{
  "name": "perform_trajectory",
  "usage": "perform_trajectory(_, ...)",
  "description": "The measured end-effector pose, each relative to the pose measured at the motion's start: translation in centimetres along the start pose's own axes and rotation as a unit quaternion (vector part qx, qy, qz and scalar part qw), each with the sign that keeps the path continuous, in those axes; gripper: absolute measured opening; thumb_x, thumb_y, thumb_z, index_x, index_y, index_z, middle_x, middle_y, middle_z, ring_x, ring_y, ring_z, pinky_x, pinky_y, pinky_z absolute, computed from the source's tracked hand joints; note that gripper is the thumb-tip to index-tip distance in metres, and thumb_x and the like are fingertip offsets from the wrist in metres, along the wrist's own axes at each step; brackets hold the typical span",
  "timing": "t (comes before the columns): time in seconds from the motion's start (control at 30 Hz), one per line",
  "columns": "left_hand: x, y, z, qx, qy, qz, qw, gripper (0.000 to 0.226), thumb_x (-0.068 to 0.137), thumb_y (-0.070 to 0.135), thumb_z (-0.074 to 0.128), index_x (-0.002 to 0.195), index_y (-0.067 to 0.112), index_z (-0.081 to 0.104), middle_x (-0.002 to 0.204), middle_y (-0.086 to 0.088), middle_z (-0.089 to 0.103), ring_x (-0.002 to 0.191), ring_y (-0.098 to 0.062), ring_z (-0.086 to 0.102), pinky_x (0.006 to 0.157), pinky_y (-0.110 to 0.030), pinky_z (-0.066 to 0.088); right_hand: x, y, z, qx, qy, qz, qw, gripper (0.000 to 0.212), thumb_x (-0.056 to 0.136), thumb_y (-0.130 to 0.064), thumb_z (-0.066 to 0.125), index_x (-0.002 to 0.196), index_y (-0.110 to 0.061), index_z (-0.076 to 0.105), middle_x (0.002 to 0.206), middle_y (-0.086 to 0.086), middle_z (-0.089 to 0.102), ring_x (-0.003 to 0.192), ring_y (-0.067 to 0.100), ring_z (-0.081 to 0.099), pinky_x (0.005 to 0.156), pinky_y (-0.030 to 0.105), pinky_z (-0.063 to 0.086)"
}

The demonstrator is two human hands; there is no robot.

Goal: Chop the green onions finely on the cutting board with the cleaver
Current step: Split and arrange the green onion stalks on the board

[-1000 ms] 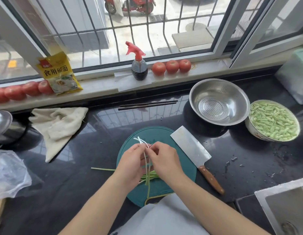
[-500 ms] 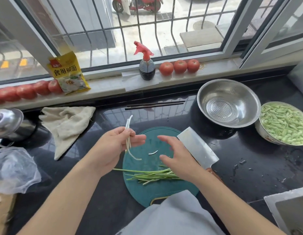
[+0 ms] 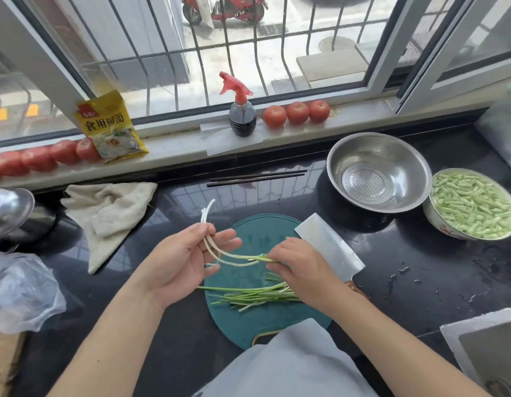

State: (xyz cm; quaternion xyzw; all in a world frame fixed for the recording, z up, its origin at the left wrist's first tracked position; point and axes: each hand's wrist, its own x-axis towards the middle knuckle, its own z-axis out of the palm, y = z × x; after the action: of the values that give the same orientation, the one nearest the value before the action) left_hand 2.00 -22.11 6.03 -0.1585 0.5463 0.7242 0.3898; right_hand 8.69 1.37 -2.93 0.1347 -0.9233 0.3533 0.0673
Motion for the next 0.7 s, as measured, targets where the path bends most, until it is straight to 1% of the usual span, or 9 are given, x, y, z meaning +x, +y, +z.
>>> perform_trajectory(0.1,-0.2,-0.1,-0.5,-0.023,0.013,0.026,0.999,0.030,0.108,0.027,0.036,0.087,0.022,0.056,0.126,-0.010,0.070,0.122,-0.024,0.064,0.112,-0.050,0.028,-0.8,-0.2,-0.5,0.022,-0.041,0.056,0.997,0.013,0.090,-0.026,0.065,0.099,-0.018,0.072,0.089,-0.008,0.067,0.083,0.014,0.057,0.076,0.035,0.050)
perform_trajectory(0.27,-0.5,0.2,-0.3,0.023,0.024,0.093,0.995,0.028,0.109,0.019,0.034,0.094,0.009,0.054,0.116,-0.027,0.069,0.113,-0.038,0.067,0.104,-0.045,0.043,-1.2,0.9,-0.5,-0.020,-0.120,0.165,0.979,0.042,0.096,-0.014,0.058,0.137,-0.022,0.054,0.129,-0.006,0.057,0.120,0.014,0.050,0.105,0.027,0.038)
perform_trajectory(0.4,-0.3,1.2,-0.4,0.096,0.068,0.151,0.982,0.022,0.109,0.019,0.036,0.095,0.008,0.050,0.079,-0.022,0.069,0.077,-0.041,0.072,0.088,-0.048,0.056,-0.5,1.4,-1.5,0.060,-0.010,0.260,0.964,0.035,0.094,-0.009,0.054,0.124,-0.022,0.063,0.117,-0.008,0.064,0.110,0.009,0.058,0.100,0.026,0.043)
perform_trajectory(0.5,0.1,1.8,-1.5,0.183,0.094,0.190,0.960,0.023,0.109,0.021,0.038,0.093,0.008,0.047,0.061,-0.011,0.057,0.050,-0.029,0.057,0.078,-0.053,0.061,-0.8,3.2,-2.0,0.064,-0.035,0.330,0.941,0.025,0.095,-0.015,0.055,0.115,-0.024,0.067,0.110,-0.010,0.067,0.104,0.010,0.061,0.097,0.027,0.046)
perform_trajectory(0.53,0.4,1.9,-2.3,0.282,0.108,0.206,0.931,0.023,0.109,0.023,0.037,0.092,0.010,0.045,0.060,-0.008,0.056,0.048,-0.028,0.054,0.072,-0.052,0.061,-1.1,4.1,-1.8,0.032,-0.065,0.340,0.938,0.024,0.095,-0.016,0.055,0.114,-0.023,0.068,0.111,-0.009,0.068,0.104,0.012,0.061,0.096,0.029,0.047)
perform_trajectory(0.57,0.7,2.0,-3.3,0.436,0.123,0.228,0.862,0.022,0.109,0.027,0.037,0.091,0.015,0.042,0.059,-0.004,0.056,0.049,-0.028,0.053,0.065,-0.050,0.059,-1.2,4.9,-1.1,-0.004,-0.102,0.339,0.935,0.024,0.095,-0.017,0.055,0.114,-0.023,0.068,0.111,-0.008,0.067,0.105,0.015,0.061,0.094,0.030,0.048)
perform_trajectory(0.63,1.5,1.4,-5.4,0.733,0.141,0.255,0.614,0.020,0.106,0.030,0.036,0.089,0.025,0.029,0.061,0.003,0.052,0.051,-0.027,0.048,0.052,-0.044,0.048,-0.7,5.7,1.2,-0.055,-0.164,0.301,0.938,0.022,0.095,-0.020,0.057,0.114,-0.024,0.067,0.112,-0.005,0.063,0.107,0.019,0.060,0.091,0.031,0.047)
perform_trajectory(0.67,1.8,1.0,-5.9,0.794,0.143,0.275,0.524,0.020,0.104,0.026,0.040,0.090,0.027,0.026,0.063,0.006,0.049,0.050,-0.025,0.044,0.049,-0.039,0.041,0.0,5.8,2.7,-0.068,-0.185,0.265,0.944,0.022,0.095,-0.022,0.059,0.115,-0.025,0.066,0.112,-0.004,0.059,0.108,0.020,0.057,0.090,0.032,0.046)
perform_trajectory(0.7,2.3,0.5,-6.1,0.818,0.131,0.300,0.473,0.022,0.101,0.021,0.046,0.092,0.027,0.027,0.063,0.007,0.045,0.049,-0.024,0.040,0.046,-0.035,0.033,0.9,5.8,4.4,-0.076,-0.199,0.227,0.950,0.023,0.094,-0.023,0.060,0.117,-0.024,0.063,0.112,-0.002,0.055,0.108,0.021,0.054,0.090,0.034,0.044)
